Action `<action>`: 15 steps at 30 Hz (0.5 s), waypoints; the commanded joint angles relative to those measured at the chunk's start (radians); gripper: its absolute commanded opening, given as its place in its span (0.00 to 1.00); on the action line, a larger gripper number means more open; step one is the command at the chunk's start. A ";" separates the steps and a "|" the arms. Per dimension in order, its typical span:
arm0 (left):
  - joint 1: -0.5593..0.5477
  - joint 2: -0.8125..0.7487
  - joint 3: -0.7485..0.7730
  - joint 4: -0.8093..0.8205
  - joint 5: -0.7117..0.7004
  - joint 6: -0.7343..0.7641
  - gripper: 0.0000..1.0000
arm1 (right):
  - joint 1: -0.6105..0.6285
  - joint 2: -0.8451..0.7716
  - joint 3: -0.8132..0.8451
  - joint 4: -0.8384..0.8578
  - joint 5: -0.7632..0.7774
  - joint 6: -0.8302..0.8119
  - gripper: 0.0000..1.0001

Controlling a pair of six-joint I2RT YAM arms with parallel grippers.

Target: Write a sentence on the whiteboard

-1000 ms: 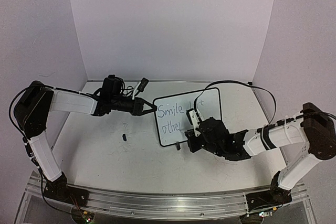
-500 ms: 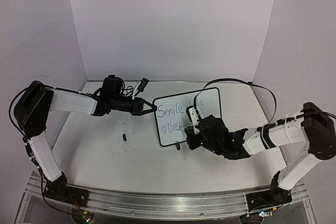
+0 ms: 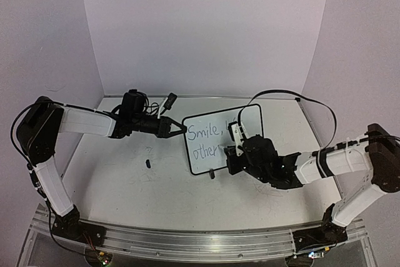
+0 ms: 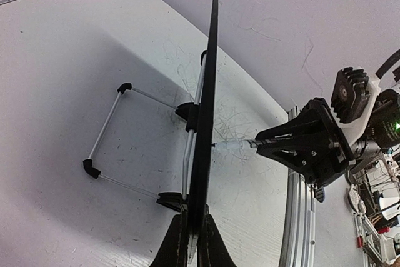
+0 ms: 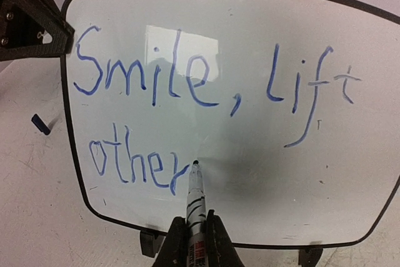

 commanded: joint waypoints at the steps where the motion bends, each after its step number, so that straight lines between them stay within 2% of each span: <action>1: 0.004 -0.035 0.037 -0.006 0.024 0.003 0.00 | -0.013 -0.044 -0.035 0.054 0.000 0.019 0.00; 15: 0.004 -0.033 0.037 -0.005 0.024 0.003 0.00 | -0.017 0.021 0.018 0.070 0.009 0.012 0.00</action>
